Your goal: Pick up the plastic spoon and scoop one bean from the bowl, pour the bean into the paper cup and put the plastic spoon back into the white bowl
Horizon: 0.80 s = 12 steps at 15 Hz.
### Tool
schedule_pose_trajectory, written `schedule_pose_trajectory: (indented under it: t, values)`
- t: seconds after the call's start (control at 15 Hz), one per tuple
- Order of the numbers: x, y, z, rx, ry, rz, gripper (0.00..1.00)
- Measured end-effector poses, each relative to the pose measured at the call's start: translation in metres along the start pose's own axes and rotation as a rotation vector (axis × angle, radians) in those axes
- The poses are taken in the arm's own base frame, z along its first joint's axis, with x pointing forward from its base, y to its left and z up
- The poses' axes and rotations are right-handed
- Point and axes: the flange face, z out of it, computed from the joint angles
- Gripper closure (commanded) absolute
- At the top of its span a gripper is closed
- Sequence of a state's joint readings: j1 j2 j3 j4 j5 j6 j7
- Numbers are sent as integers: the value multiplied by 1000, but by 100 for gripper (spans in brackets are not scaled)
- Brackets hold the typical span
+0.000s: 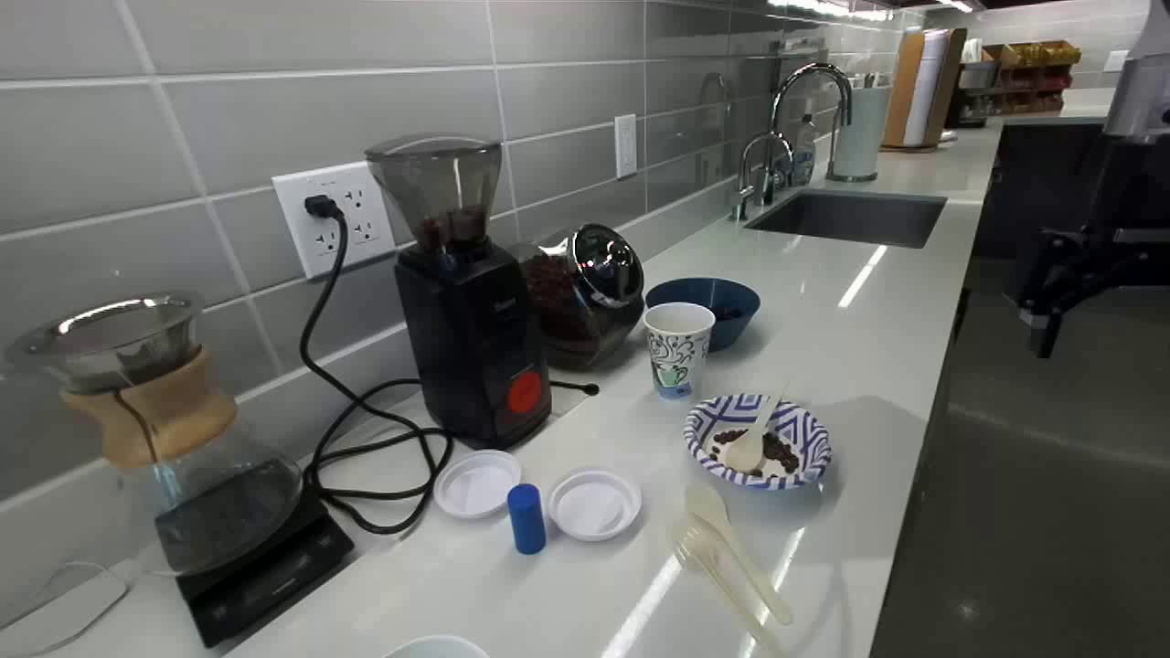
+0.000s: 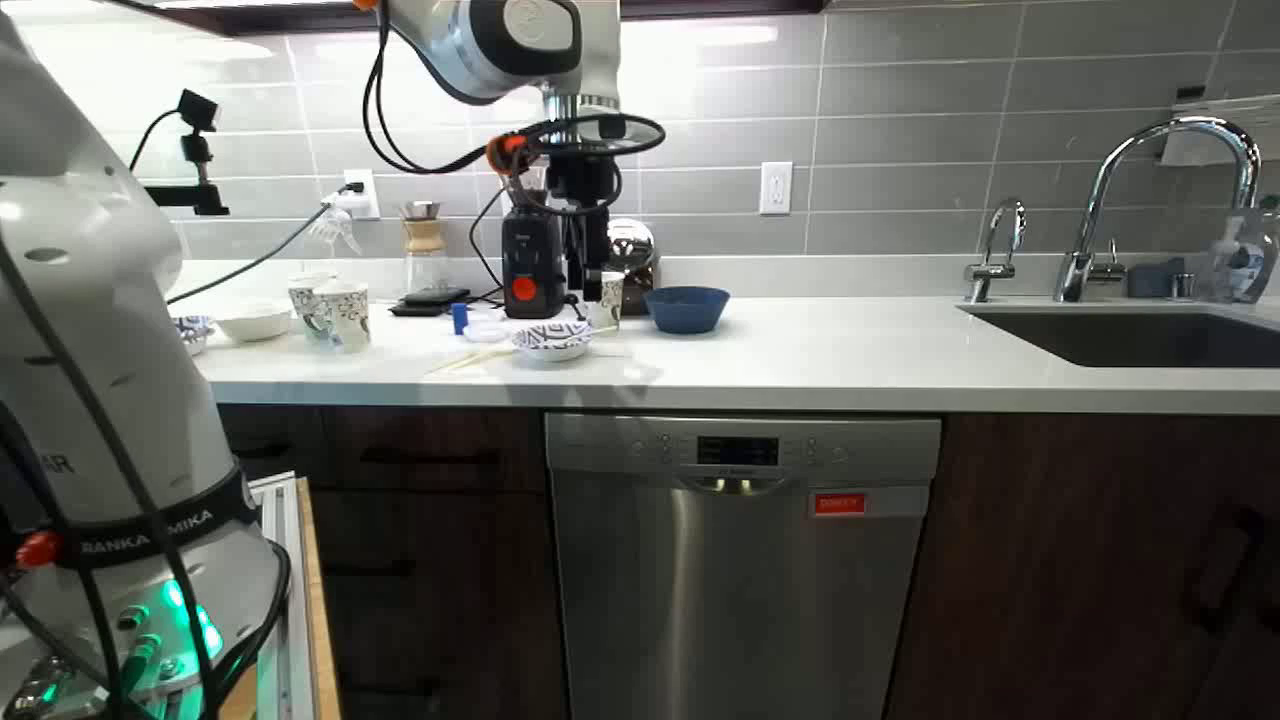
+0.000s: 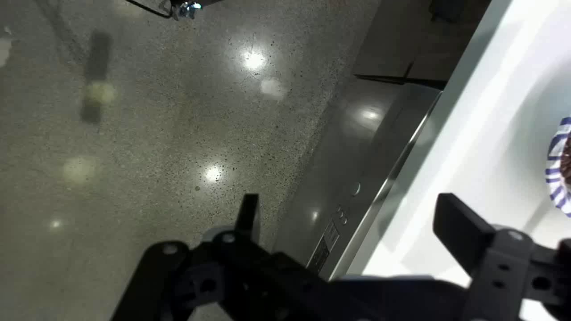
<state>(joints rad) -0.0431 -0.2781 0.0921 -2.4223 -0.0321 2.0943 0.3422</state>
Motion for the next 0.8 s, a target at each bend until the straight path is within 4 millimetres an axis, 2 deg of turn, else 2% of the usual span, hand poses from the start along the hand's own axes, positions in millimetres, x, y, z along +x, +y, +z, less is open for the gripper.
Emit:
schedule_pose_trajectory:
  t: [0.8]
  values:
    - [0,-1,0,8,-7,3,0]
